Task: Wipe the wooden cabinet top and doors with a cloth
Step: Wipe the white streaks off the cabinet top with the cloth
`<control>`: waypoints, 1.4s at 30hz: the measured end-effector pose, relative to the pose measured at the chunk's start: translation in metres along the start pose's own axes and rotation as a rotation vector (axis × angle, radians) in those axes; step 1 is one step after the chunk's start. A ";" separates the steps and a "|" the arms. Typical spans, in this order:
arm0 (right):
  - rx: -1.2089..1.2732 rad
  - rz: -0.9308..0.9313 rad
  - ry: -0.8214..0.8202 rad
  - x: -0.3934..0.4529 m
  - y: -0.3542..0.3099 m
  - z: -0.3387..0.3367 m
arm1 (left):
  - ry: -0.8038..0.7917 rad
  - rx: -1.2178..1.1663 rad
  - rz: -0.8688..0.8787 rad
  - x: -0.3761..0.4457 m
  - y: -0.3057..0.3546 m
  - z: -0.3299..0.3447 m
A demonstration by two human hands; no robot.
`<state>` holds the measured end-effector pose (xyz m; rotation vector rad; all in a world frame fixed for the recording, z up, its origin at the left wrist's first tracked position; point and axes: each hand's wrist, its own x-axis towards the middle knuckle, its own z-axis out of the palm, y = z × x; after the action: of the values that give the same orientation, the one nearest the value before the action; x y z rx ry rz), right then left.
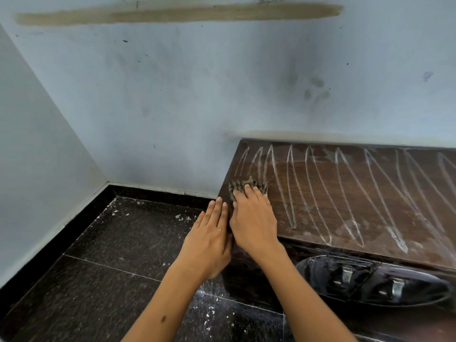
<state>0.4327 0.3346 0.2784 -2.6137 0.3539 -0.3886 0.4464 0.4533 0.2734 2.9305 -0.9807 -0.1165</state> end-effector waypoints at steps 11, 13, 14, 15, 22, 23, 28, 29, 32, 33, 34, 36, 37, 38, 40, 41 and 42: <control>0.013 0.044 0.025 0.022 -0.006 0.004 | -0.054 0.047 -0.011 -0.001 0.006 -0.006; 0.036 0.055 0.058 0.012 -0.002 0.008 | -0.055 0.060 -0.013 0.000 0.007 -0.005; 0.049 0.062 0.058 0.011 -0.001 0.010 | -0.054 0.064 -0.012 0.001 0.008 -0.004; 0.053 0.067 0.051 0.012 0.000 0.010 | -0.051 0.066 -0.010 0.002 0.009 -0.004; 0.018 0.047 0.023 0.044 -0.003 0.003 | -0.053 0.040 0.002 0.003 0.009 -0.009; 0.013 0.046 0.033 0.040 -0.002 0.004 | -0.057 0.034 0.007 0.003 0.009 -0.009; 0.040 0.066 0.091 0.015 0.002 0.013 | -0.076 0.041 0.024 0.007 0.008 -0.008; 0.044 0.070 0.081 0.020 0.002 0.012 | -0.076 0.043 0.022 0.008 0.008 -0.008; 0.047 0.066 0.028 0.044 -0.001 0.006 | -0.083 0.055 0.010 0.008 0.010 -0.009; 0.044 0.058 0.014 0.050 -0.002 0.003 | -0.082 0.058 0.003 0.008 0.010 -0.010; 0.040 0.052 0.008 0.055 -0.001 0.002 | -0.081 0.058 -0.001 0.009 0.010 -0.010; 0.036 0.047 0.009 0.053 0.002 0.003 | -0.079 0.052 0.000 0.009 0.010 -0.009; 0.042 0.045 0.014 0.048 0.005 0.005 | -0.078 0.051 0.001 0.009 0.010 -0.008; 0.052 0.045 0.025 0.042 0.008 0.008 | -0.077 0.051 0.001 0.009 0.009 -0.008; 0.054 0.043 0.057 0.035 0.012 0.011 | -0.079 0.046 -0.003 0.010 0.009 -0.007; 0.039 0.032 0.070 0.037 0.014 0.011 | -0.076 0.033 -0.005 0.010 0.009 -0.006; 0.023 0.019 0.074 0.041 0.014 0.010 | -0.072 0.017 -0.007 0.010 0.009 -0.006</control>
<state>0.4715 0.3135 0.2721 -2.5767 0.3962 -0.4816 0.4492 0.4403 0.2799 2.9647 -0.9854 -0.2172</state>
